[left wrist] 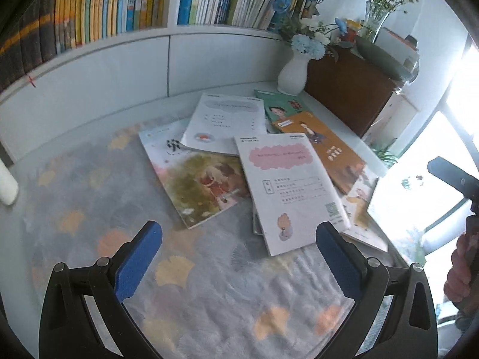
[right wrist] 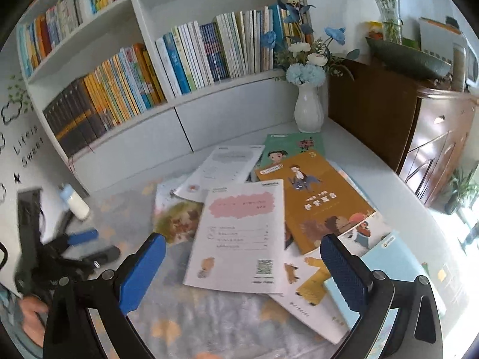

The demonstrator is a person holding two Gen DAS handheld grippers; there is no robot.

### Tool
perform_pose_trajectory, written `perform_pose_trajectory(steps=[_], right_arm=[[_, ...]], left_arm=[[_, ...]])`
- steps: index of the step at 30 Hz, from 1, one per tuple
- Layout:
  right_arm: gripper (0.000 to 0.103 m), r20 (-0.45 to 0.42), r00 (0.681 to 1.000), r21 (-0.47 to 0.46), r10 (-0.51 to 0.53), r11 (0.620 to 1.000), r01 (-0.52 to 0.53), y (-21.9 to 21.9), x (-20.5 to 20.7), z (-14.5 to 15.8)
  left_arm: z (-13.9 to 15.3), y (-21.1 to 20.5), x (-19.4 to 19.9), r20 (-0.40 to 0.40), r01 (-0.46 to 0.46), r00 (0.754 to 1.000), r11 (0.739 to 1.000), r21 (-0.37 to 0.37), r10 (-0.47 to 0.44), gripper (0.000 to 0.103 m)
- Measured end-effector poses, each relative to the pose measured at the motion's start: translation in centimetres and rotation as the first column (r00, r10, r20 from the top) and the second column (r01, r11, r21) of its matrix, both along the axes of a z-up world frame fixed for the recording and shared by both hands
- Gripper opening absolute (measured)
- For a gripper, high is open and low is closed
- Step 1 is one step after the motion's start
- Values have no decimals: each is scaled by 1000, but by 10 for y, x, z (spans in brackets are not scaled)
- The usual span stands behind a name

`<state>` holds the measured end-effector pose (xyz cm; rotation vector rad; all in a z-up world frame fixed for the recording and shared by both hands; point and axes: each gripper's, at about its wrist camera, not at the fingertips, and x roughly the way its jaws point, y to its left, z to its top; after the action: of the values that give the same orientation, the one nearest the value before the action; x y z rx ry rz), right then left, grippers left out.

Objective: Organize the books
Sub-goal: 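Raise both tools and move them toward the scattered books, then grasp the white booklet with pink header by its edge with the right tool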

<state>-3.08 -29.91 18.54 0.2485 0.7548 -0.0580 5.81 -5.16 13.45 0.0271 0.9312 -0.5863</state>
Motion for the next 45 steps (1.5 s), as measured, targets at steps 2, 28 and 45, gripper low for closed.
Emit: perform_pose_trajectory(steps=[2, 28, 45], right_arm=[[103, 9, 1000, 18, -10, 1000, 10, 4, 0, 4], [103, -275, 961, 80, -41, 995, 65, -49, 36, -141], [72, -295, 951, 230, 91, 973, -21, -60, 80, -172]], left_arm=[[-2, 2, 3, -6, -4, 1000, 1000, -7, 3, 102], [-77, -52, 49, -212, -21, 977, 999, 26, 26, 101], [-115, -104, 53, -325, 87, 943, 995, 43, -68, 73]])
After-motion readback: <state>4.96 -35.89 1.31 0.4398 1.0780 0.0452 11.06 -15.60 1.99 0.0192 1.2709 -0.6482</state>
